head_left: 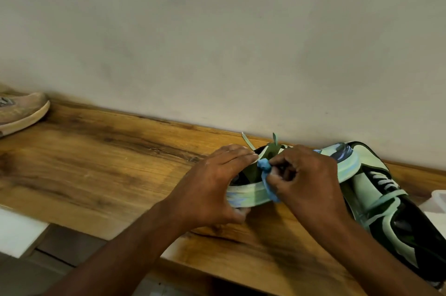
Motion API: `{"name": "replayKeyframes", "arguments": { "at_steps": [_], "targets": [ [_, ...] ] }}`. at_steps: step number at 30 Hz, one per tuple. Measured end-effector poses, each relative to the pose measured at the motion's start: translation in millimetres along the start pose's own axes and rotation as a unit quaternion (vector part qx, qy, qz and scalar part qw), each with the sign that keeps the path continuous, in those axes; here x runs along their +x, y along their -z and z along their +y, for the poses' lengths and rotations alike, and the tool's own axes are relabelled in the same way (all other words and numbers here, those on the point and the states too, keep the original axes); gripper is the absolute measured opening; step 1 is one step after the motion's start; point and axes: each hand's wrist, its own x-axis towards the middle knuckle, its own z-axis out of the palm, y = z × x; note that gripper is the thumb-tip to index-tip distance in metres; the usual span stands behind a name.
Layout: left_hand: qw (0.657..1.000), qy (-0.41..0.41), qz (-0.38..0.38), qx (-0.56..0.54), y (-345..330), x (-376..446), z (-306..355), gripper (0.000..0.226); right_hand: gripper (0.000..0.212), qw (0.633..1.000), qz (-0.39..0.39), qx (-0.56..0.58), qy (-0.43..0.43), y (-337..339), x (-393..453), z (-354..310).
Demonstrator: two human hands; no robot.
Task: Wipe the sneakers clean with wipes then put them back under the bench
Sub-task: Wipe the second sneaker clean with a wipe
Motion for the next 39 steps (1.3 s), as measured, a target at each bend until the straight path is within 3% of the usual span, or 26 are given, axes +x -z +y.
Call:
{"name": "replayKeyframes", "arguments": {
  "at_steps": [6,12,16,19,22,30,35,39],
  "targets": [
    [0.997,-0.015,-0.022,0.074,16.0,-4.4,-12.3,0.099,0.019,0.997,-0.046,-0.014,0.052,4.2,-15.3,3.1],
    [0.990,-0.029,-0.038,0.134,27.0,-3.7,-17.4,0.102,0.018,0.995,0.030,-0.030,-0.088,34.7,-7.7,38.2],
    [0.971,-0.077,-0.074,0.212,8.7,0.0,-2.5,0.123,0.018,0.995,0.017,-0.029,-0.095,31.3,-21.1,42.4],
    [0.954,-0.111,-0.081,0.267,-10.7,3.8,9.8,0.126,0.017,0.995,0.003,-0.033,-0.091,22.2,-29.9,50.2],
    [0.948,-0.121,-0.075,0.286,-25.2,7.0,19.5,0.117,0.017,0.995,-0.022,-0.023,-0.093,12.7,-39.5,49.7],
    [0.974,-0.073,-0.001,0.216,-39.7,26.4,27.0,0.060,0.027,0.991,-0.010,0.054,-0.122,3.5,-51.8,48.5],
    [0.990,-0.024,0.001,0.139,-38.9,37.0,26.8,0.055,0.027,0.998,-0.009,0.046,-0.047,-2.8,-52.9,37.4],
    [0.992,-0.015,0.017,0.125,-32.1,38.0,28.0,0.058,0.021,0.988,0.011,0.064,-0.140,10.2,-37.2,55.9]
  ]
}}
